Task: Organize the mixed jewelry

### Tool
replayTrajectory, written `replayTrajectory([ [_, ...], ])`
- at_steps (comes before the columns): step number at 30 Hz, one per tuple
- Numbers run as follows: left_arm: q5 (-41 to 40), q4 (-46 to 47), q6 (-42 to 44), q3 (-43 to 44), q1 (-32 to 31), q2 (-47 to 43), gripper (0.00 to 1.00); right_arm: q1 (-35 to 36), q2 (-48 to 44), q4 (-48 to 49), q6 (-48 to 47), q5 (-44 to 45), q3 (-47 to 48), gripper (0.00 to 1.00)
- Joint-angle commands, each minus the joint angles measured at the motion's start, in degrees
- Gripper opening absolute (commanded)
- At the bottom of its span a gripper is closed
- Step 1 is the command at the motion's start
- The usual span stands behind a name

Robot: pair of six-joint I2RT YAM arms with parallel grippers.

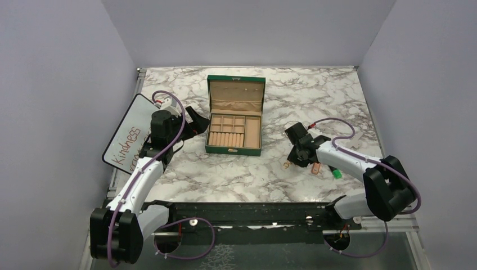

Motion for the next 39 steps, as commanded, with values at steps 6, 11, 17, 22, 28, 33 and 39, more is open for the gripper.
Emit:
replayTrajectory([
  [6, 0.67, 1.87, -0.06, -0.36, -0.30, -1.13, 0.97, -0.35, 3.47, 0.26, 0.76, 0.65, 1.35, 0.26],
  [11, 0.54, 1.86, 0.02, -0.26, -0.32, -1.13, 0.97, -0.35, 3.95, -0.22, -0.08, -0.14, 1.18, 0.25],
  [17, 1.91, 2.66, 0.11, -0.24, -0.39, -1.03, 0.97, -0.35, 5.20, -0.46, -1.90, -0.70, 1.68, 0.13],
  [22, 5.53, 2.81, 0.55, 0.93, -0.67, -0.17, 0.96, -0.35, 3.01, 0.61, -3.27, 0.38, 1.64, 0.04],
  [28, 9.87, 2.79, 0.20, 4.57, -5.28, 4.29, 0.99, -0.35, -1.92, 4.32, -5.10, 2.04, 0.27, 0.01],
  [33, 5.65, 3.03, -1.04, 8.94, -16.89, 9.72, 0.99, -0.35, -7.90, 11.32, -9.13, 0.51, -4.03, 0.01],
  [39, 8.44, 6.08, -8.21, 14.16, -26.14, 20.73, 0.95, -0.35, -16.42, 23.40, -18.95, -6.86, -10.65, 0.01],
])
